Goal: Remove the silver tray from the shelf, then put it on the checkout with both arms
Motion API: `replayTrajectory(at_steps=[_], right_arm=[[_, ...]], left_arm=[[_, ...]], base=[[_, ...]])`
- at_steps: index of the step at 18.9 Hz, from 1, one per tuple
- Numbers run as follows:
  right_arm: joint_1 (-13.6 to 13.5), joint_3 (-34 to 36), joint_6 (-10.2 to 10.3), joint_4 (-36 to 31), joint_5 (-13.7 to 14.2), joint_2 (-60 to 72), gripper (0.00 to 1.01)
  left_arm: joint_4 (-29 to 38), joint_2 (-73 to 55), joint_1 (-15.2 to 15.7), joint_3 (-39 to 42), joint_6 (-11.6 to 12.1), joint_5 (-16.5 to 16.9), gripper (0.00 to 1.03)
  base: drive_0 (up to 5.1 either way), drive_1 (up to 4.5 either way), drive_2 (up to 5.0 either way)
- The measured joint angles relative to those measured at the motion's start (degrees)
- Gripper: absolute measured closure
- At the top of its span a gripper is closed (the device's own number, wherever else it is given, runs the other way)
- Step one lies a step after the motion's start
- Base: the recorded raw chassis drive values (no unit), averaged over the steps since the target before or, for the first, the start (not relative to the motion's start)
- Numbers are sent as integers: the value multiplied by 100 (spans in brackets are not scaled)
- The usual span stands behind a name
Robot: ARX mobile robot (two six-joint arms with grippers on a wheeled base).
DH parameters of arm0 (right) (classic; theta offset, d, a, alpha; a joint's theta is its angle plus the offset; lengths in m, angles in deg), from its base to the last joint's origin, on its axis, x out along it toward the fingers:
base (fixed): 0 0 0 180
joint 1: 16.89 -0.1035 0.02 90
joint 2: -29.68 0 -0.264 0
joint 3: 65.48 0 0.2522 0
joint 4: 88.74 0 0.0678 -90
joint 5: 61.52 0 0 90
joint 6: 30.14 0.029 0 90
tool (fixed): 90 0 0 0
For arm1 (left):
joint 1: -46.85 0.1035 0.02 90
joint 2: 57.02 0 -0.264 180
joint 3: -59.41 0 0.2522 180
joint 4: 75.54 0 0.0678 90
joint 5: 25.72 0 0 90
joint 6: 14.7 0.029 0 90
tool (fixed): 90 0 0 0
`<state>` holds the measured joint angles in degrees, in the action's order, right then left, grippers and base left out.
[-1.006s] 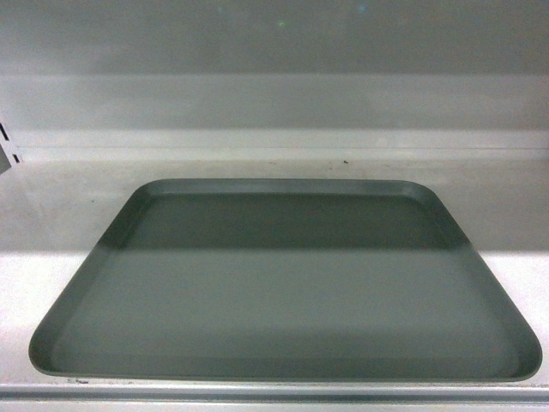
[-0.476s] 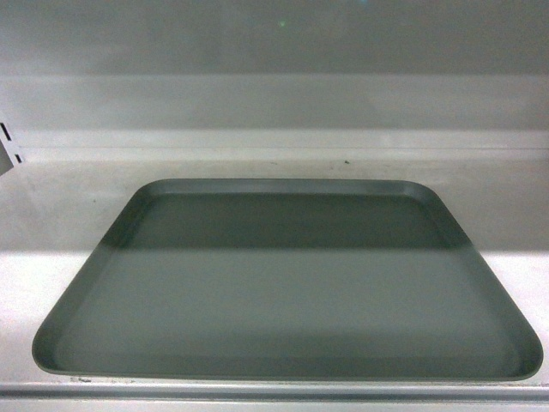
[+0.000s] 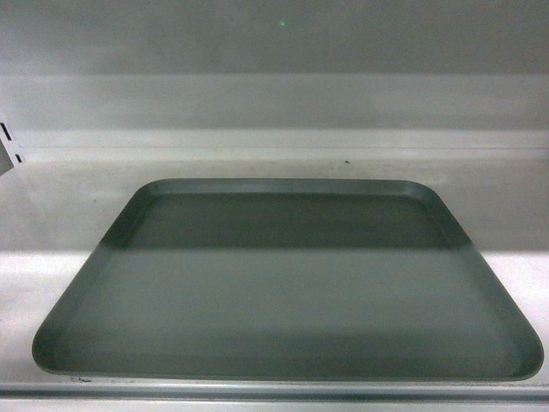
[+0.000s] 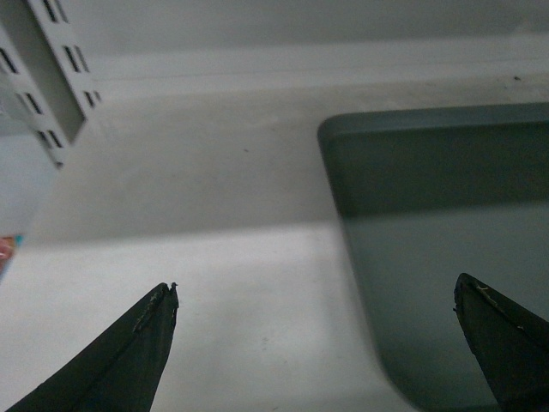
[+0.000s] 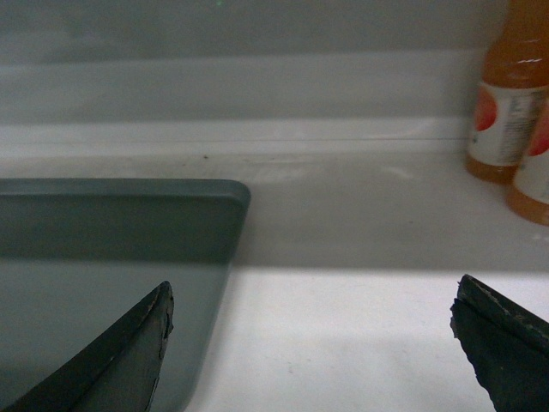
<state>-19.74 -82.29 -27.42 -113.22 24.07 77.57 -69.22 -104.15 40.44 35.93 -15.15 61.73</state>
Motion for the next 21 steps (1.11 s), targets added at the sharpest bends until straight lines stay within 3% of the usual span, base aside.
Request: replayTrajectory(at_steps=[2,4,6,11,21], right_arm=[[-284,-195,74,-815,37,1113,3],[-409,-374,96,-1198,96,1725,3],[-693,-1165,260,-1641,229,3574,3],[-728,-2131,389,-1432,313,4712,3],[-765,-3119,501,-293,446,5292,3]], left_arm=[[756,-1008,-105,-179,-92,170,5],[1165,-1606,-142,-400,-131,280,5],[1751,-3152,-212,-1147,-323,435,5],[2140,-4409,-188,-1799,-363,511,5],[1805,-5237,-7,-2284,-540,787,5]], base=[[0,0,0],[0,0,0],[0,0,0],[0,0,0],[0,0,0]])
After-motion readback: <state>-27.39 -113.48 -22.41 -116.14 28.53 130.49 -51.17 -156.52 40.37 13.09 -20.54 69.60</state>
